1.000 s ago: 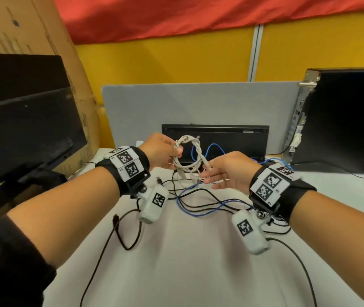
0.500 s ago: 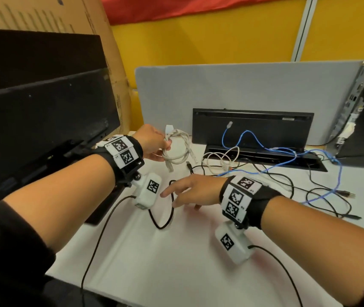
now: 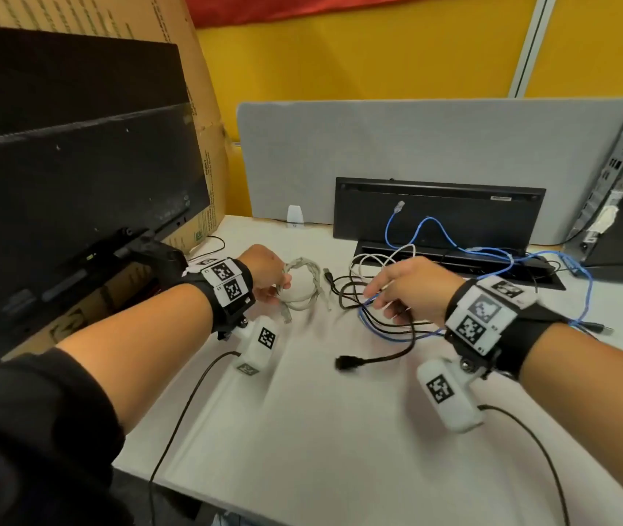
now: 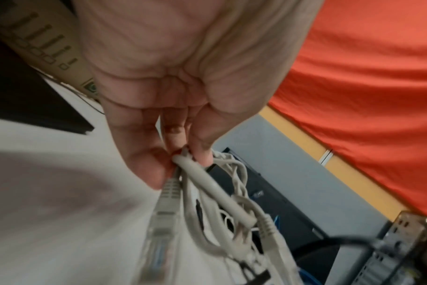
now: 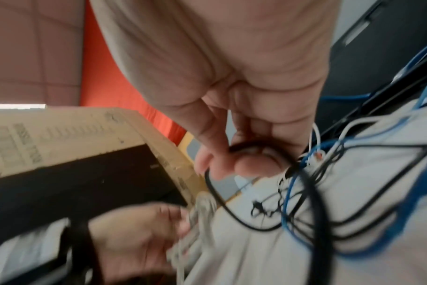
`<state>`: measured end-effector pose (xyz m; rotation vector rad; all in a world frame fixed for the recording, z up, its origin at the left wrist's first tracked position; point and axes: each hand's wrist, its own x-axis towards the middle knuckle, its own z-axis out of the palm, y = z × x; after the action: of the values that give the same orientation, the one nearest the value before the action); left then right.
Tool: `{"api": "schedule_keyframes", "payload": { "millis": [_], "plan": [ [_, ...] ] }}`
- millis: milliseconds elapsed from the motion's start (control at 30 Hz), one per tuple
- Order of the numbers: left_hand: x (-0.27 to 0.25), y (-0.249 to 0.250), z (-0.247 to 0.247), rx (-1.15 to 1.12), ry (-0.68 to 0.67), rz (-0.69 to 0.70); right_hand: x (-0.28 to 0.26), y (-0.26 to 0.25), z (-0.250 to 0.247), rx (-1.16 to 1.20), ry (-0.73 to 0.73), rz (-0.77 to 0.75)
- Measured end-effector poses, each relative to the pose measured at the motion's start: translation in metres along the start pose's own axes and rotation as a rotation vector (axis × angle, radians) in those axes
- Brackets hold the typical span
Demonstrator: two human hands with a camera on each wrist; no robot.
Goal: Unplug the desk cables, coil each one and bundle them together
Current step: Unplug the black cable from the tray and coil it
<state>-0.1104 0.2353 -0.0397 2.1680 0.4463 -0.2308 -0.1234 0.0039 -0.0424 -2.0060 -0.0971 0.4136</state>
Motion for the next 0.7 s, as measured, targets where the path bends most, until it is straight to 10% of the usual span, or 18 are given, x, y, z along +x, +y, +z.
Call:
{"api": "schedule_keyframes", "payload": {
  "millis": [400,533,700],
  "plan": [
    [0.014,-0.004,0.047,0.495,-0.049,0.124,-0.011,-0.016,-0.080,-0.247,0.241,-0.190],
    [0.008,0.038,0.051,0.100,0.064,0.562,-0.015,-0.022,-0.096,-0.226,0.278,-0.236],
    [-0.011,0.119,0.067,-0.247,-0.325,0.816,-0.019,-0.041,-0.127,-0.298,0.412,-0.395]
  ]
}}
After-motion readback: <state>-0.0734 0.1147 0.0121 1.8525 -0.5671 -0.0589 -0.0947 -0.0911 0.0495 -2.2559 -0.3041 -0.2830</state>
